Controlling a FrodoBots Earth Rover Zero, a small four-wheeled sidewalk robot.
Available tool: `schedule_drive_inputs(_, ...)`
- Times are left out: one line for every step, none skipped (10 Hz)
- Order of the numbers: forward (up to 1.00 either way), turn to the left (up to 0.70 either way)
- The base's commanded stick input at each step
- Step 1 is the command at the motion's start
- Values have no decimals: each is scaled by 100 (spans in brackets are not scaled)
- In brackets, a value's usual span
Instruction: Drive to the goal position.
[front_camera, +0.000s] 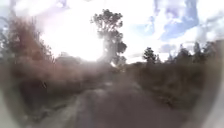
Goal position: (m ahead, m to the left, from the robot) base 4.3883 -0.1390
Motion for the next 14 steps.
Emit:
schedule_drive_inputs(50, 1)
schedule_drive_inputs(50, 1)
schedule_drive_inputs(50, 1)
schedule_drive_inputs(50, 1)
schedule_drive_inputs(50, 1)
schedule_drive_inputs(50, 1)
schedule_drive_inputs(50, 1)
schedule_drive_inputs(50, 1)
schedule_drive_inputs(50, 1)
schedule_drive_inputs(50, 1)
schedule_drive_inputs(50, 1)
schedule_drive_inputs(50, 1)
schedule_drive_inputs(50, 1)
schedule_drive_inputs(50, 1)
